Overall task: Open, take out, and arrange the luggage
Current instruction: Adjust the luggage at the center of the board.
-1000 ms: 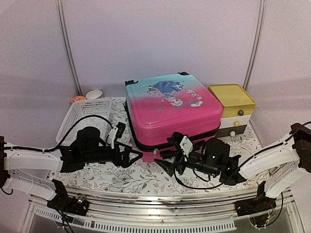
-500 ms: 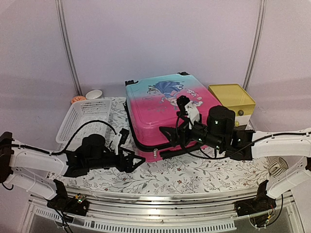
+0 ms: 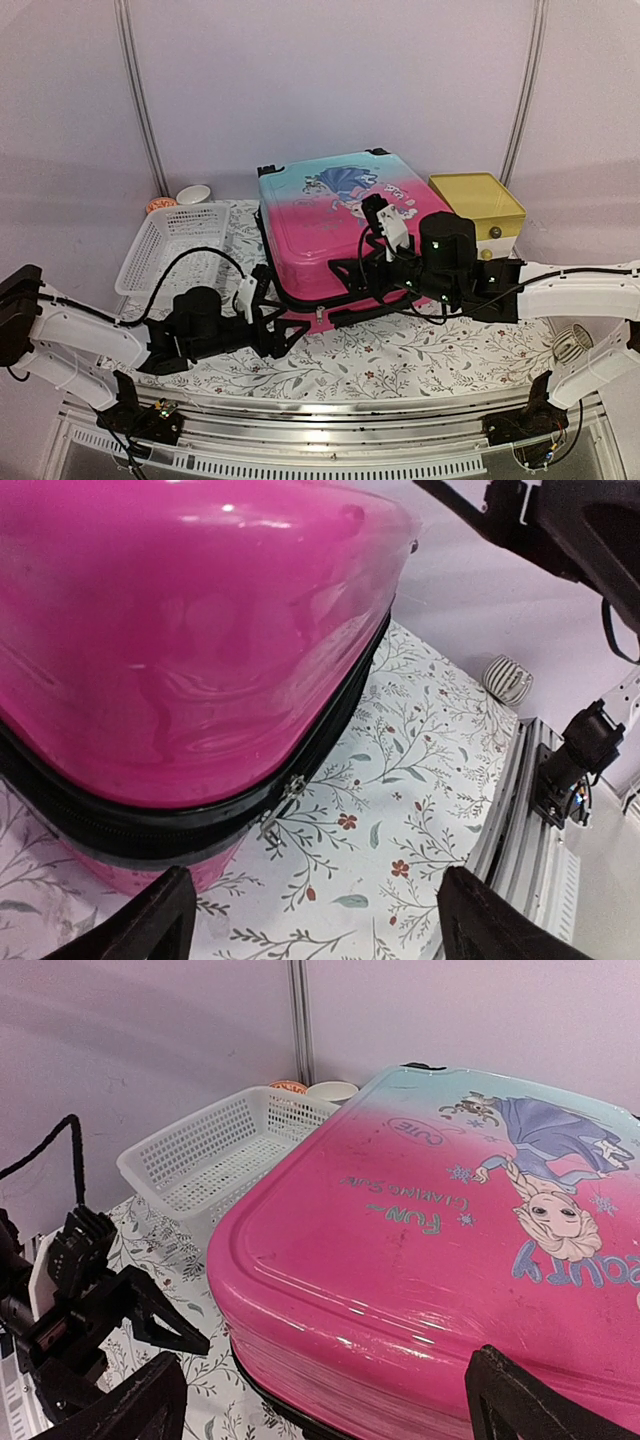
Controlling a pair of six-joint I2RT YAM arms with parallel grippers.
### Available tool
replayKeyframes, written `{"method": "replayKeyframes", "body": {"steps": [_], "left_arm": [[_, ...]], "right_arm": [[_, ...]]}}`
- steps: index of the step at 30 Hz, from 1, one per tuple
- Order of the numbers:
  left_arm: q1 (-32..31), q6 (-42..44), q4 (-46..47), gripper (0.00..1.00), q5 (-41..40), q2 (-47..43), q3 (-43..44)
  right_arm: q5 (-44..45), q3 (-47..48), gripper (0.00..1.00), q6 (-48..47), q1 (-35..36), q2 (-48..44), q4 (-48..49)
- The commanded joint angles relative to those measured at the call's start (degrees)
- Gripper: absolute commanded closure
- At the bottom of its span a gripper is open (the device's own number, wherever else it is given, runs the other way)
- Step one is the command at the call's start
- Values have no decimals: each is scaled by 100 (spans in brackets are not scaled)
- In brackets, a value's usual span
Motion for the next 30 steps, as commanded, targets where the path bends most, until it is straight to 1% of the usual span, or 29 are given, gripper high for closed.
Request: {"method": "replayKeyframes", "body": {"steps": [1, 5, 10, 14, 16, 19, 21, 23, 25, 27, 30], "left_arm": [[-449, 608, 896, 14, -900, 215, -118], [-709, 724, 1104, 14, -1323, 371, -70], [-768, 636, 1111, 14, -1429, 360, -162], [-860, 521, 1117, 14, -1627, 413, -211], [-949, 436, 1267, 16, -1794, 525, -207], [-1105, 227, 1459, 18, -2380, 829, -66], [-1284, 203, 1787, 18, -2869, 1114, 31], [-1510, 370, 2128, 19, -3394, 1515, 183], [-1716, 600, 2207, 20, -3856, 1910, 454], [-1851, 703, 2126, 23, -4175, 2148, 662], [-1859, 615, 2176, 28, -4358, 2291, 700]], "right_arm": [[307, 220, 1, -33, -66, 16, -85], [35, 237, 1, -46, -136, 17, -145], [-355, -161, 1, 82, -136, -293, -134], [-143, -581, 1, 56, -136, -665, 81], [89, -611, 1, -81, -136, -735, 124], [392, -466, 1, -250, -136, -717, 116], [546, -402, 1, -260, -137, -691, 137], [625, -381, 1, -231, -136, -669, 186], [678, -390, 1, -210, -136, -675, 244], [720, -436, 1, -175, -140, -705, 304], [810, -545, 1, -168, -143, -774, 438]]}}
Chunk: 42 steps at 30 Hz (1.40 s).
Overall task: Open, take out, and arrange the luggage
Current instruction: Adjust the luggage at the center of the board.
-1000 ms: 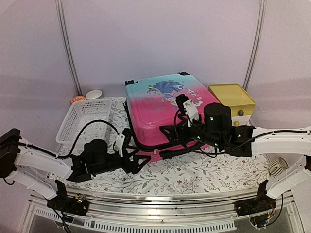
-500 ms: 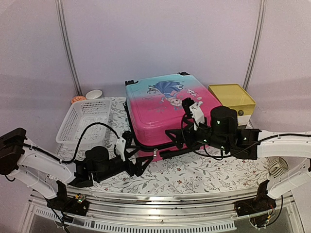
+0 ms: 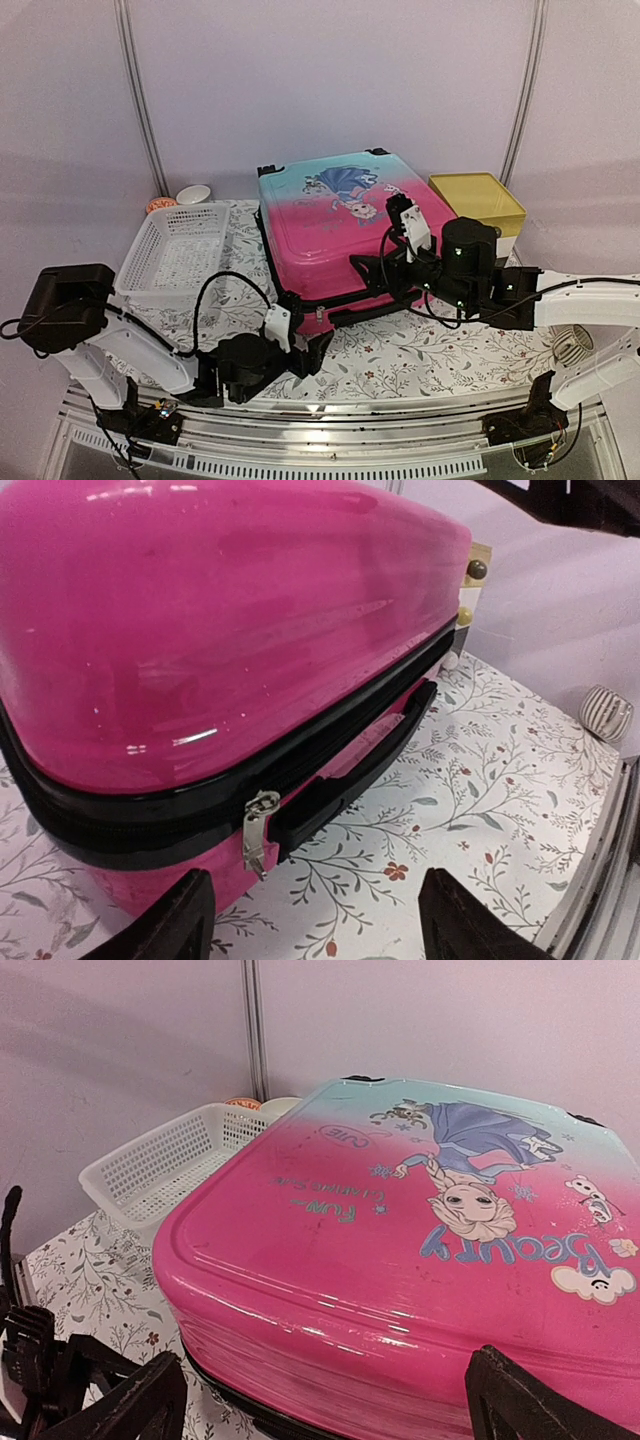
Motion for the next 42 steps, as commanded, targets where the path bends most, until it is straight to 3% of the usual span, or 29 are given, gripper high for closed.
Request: {"method": "replayKeyframes", "body": {"steps": [1, 5, 18, 22, 27, 31, 35, 38, 42], "left_arm": [[-88, 94, 508, 29, -786, 203, 90], [59, 134, 1001, 34, -610, 566, 43], [604, -43, 1116, 40, 182, 1042, 236], [630, 22, 1005, 41, 89, 1158, 417], [656, -150, 782, 51, -223, 1249, 537], [615, -704, 146, 52, -840, 1183, 648], [549, -996, -456, 47, -1234, 1240, 912], [426, -1357, -1532, 48, -1928, 1448, 1638], [257, -2474, -3136, 54, -2780, 1865, 2308]], "right_arm": [[278, -6, 1, 0, -33, -185, 365], [333, -58, 1, -40, -37, -277, 508], [352, -33, 1, -204, -90, -273, 661], [332, -19, 1, -225, -122, -241, 701], [321, 38, 1, -251, -147, -173, 704], [390, 44, 1, -225, -179, -135, 737], [383, 57, 1, -213, -246, -78, 766], [366, 53, 1, -170, -277, -54, 799], [358, 6, 1, -126, -338, -60, 818]]}}
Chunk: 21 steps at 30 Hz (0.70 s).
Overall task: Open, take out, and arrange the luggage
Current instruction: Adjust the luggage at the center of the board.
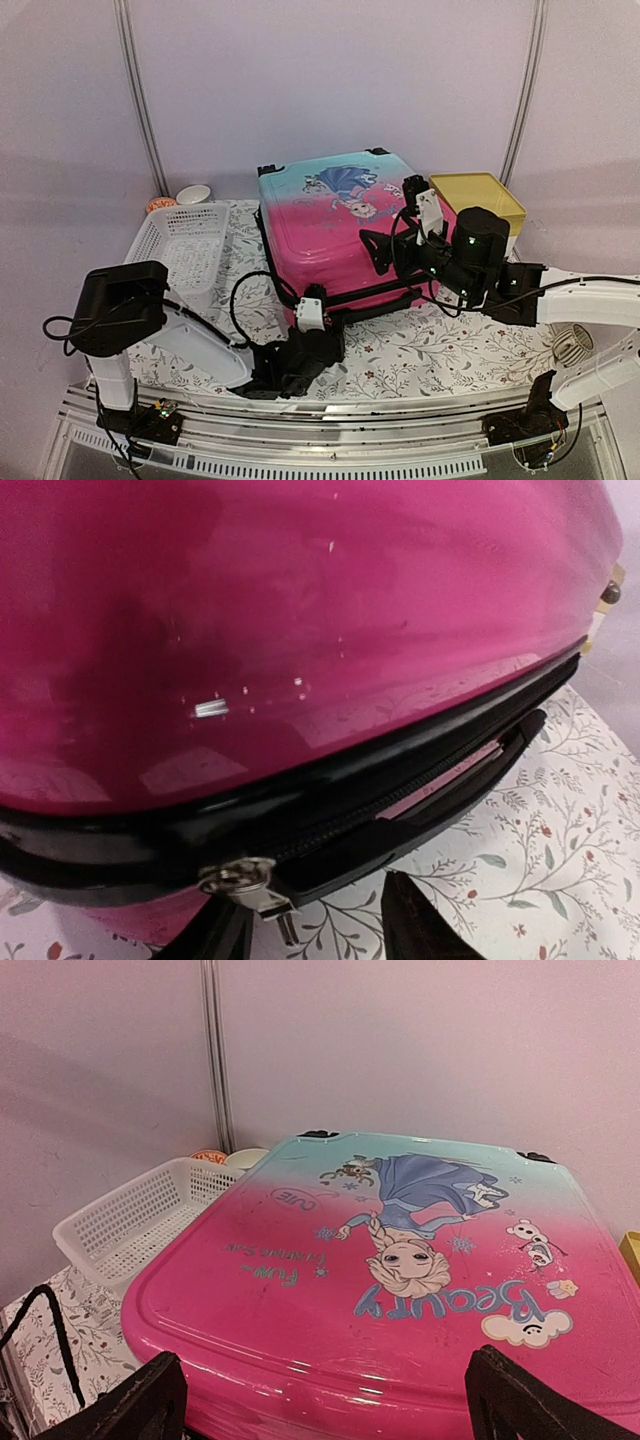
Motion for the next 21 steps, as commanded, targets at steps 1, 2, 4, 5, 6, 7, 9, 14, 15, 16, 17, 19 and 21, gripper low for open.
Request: {"method": "replayKeyframes", "body": {"steps": [1, 2, 4, 5, 6, 7, 9, 14, 15, 16, 17, 19, 21], "left_arm": [[37, -1061, -1733, 54, -1559, 424, 532], [34, -1046, -1644, 54, -1562, 459, 534], [42, -999, -1432, 55, -1589, 532, 516], [49, -979, -1346, 54, -1593, 567, 513], [55, -943, -1267, 54, -1587, 600, 518], [64, -925, -1215, 55, -1582, 630, 526], [98, -946, -1194, 55, -1567, 684, 539], [292, -1247, -1166, 69, -1389, 728, 476], [315, -1254, -1104, 75, -1387, 728, 440], [329, -1230, -1002, 80, -1391, 716, 404], [332, -1155, -822, 85, -1399, 706, 350], [326, -1030, -550, 98, -1396, 646, 200], [324, -991, -243, 100, -1378, 539, -24]], "right_arm": [[34, 2, 1, 78, -106, 28, 190], [12, -16, 1, 87, -119, 23, 195], [-27, -39, 1, 119, -161, 15, 203], [-39, -45, 1, 124, -166, 10, 208], [-52, -55, 1, 133, -180, 6, 215], [-64, -59, 1, 134, -193, -2, 217], [-92, -63, 1, 127, -212, -16, 219], [-210, -92, 1, 116, -275, -35, 205], [-257, -92, 1, 110, -287, -38, 204], [-300, -88, 1, 103, -301, -50, 200], [-337, -76, 1, 96, -312, -48, 192], [-372, -69, 1, 82, -331, -39, 166], [-390, -65, 1, 81, -347, -28, 156]]}}
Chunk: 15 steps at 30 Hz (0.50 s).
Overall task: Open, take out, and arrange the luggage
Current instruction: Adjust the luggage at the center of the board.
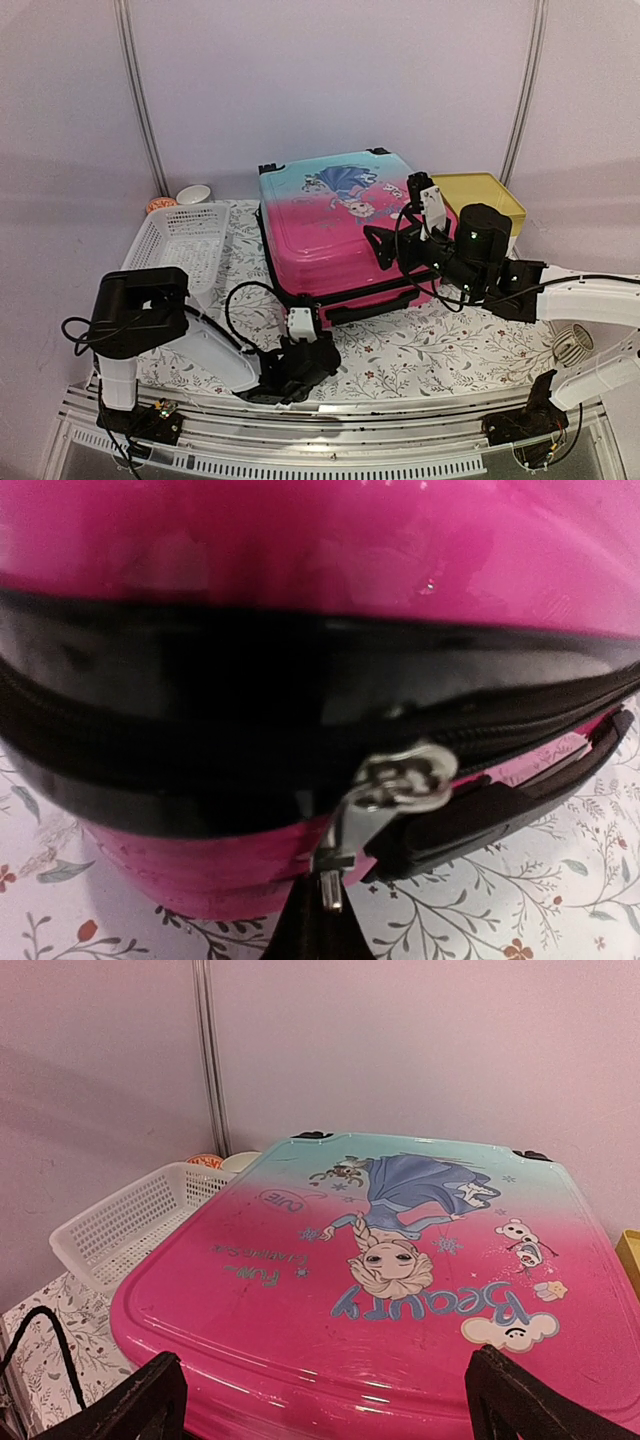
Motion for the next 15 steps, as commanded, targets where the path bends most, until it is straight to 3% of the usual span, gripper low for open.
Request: {"method": "replayKeyframes", "body": {"steps": [1, 6, 15], "left_arm": [[328, 206, 794, 100, -340, -128, -519], [319, 1400, 2792, 100, -85, -308, -1413], [281, 1724, 3159, 100, 310, -880, -1928]], "right_arm": [[-164, -20, 1, 16, -67, -17, 69], [-314, -13, 1, 80, -119, 68, -12], [-573, 186, 1, 121, -223, 340, -125]]}}
